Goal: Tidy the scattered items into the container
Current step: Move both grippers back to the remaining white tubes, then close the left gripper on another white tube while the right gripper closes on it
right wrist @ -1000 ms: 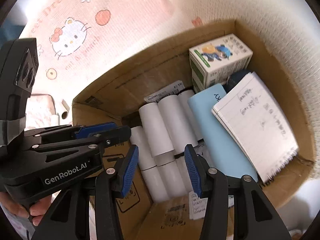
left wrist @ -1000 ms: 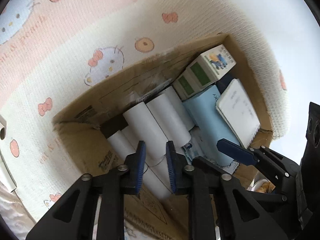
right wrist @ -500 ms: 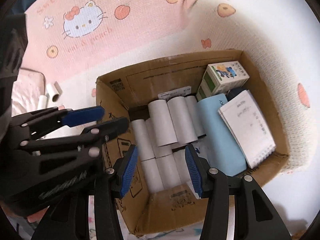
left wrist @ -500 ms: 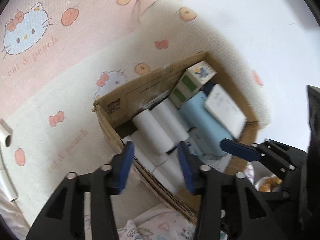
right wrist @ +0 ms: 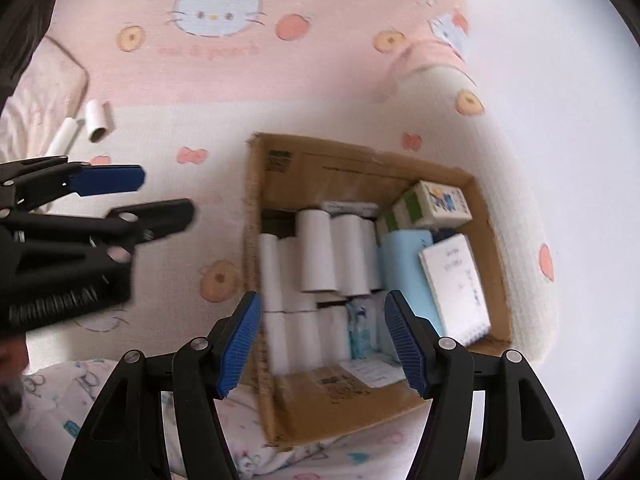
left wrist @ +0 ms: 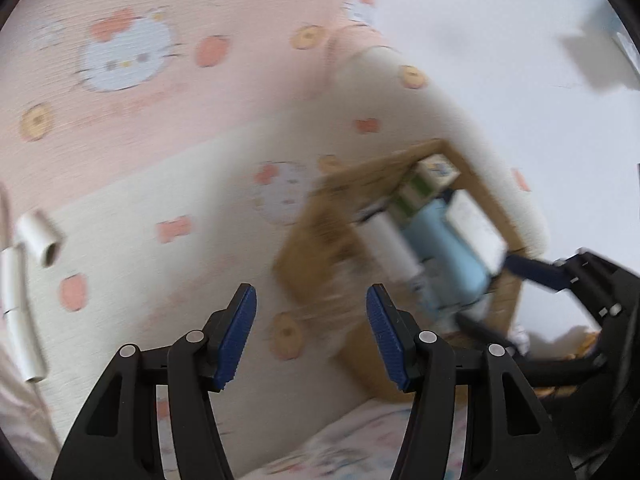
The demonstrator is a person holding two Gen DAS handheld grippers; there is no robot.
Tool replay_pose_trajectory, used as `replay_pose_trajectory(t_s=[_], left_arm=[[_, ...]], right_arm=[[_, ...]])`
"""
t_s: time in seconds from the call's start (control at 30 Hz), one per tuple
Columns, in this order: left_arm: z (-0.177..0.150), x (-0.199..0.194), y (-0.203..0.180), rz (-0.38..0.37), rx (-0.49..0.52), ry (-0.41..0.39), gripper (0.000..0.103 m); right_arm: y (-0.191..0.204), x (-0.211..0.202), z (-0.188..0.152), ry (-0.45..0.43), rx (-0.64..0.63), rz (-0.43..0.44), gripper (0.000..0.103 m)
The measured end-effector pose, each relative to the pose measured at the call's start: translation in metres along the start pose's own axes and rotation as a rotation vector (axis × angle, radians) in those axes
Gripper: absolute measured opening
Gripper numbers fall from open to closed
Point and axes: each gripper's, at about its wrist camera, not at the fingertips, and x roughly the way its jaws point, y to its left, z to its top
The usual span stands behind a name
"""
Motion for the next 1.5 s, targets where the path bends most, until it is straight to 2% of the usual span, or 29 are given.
replay_pose_trajectory(t_s=[0.13,0.33,0.5,0.7,0.83,0.9,1.07,1.2,1.23,1.3,1.33,1.37,1.4,1.43,1.47,1.5], left_arm=[[-0.026,-0.022,0.060,0.081,-0.057,-0.012,0.062],[-0.056,-0.050,0.147,0.253,-0.180,-0.018,0.062],[-0.072,-0.070,0.206,0.277,-0.316,-0.039,0.062],[-0.086,-0.079,0.262,0.338,-0.397,-0.032,0.062],[-0.095,-0.073,0.297,0.332,-0.466,-0.028,0.061],[-0.098,-0.066,0.315,0.341,-0.528,-0.012,0.061],[-0.104,-0.043,0.352,0.284,-0.670,-0.001,0.057],[-0.099,-0.021,0.365,0.298,-0.693,0.037,0.054],[-0.098,-0.016,0.367,0.304,-0.697,0.053,0.049],[-0.097,-0.007,0.367,0.323,-0.697,0.086,0.032],[-0.096,-0.004,0.365,0.342,-0.688,0.098,0.032],[-0.094,-0.004,0.361,0.348,-0.680,0.096,0.027],[-0.092,-0.004,0.357,0.337,-0.673,0.092,0.023],[-0.092,-0.005,0.353,0.313,-0.668,0.086,0.011],[-0.092,-0.004,0.348,0.273,-0.669,0.086,0.006],[-0.093,-0.001,0.344,0.229,-0.677,0.092,0.006]], right_arm=[[0.023,-0.007,0.003,-0.056,-0.016,0.044,0.062],[0.069,-0.009,0.017,-0.163,-0.104,0.143,0.062],[0.108,-0.003,0.041,-0.214,-0.161,0.226,0.062],[0.167,0.002,0.070,-0.297,-0.270,0.312,0.062],[0.205,0.008,0.088,-0.336,-0.297,0.418,0.062],[0.220,0.016,0.094,-0.332,-0.278,0.475,0.062],[0.254,0.049,0.111,-0.237,-0.219,0.581,0.062],[0.271,0.074,0.118,-0.174,-0.188,0.601,0.062],[0.277,0.079,0.118,-0.164,-0.193,0.600,0.062],[0.284,0.083,0.118,-0.154,-0.210,0.597,0.062],[0.287,0.086,0.116,-0.146,-0.218,0.592,0.062],[0.290,0.089,0.114,-0.136,-0.230,0.589,0.062],[0.293,0.092,0.112,-0.127,-0.240,0.592,0.062],[0.294,0.094,0.110,-0.121,-0.243,0.599,0.062],[0.295,0.097,0.109,-0.110,-0.245,0.607,0.062],[0.296,0.100,0.107,-0.096,-0.244,0.612,0.062]])
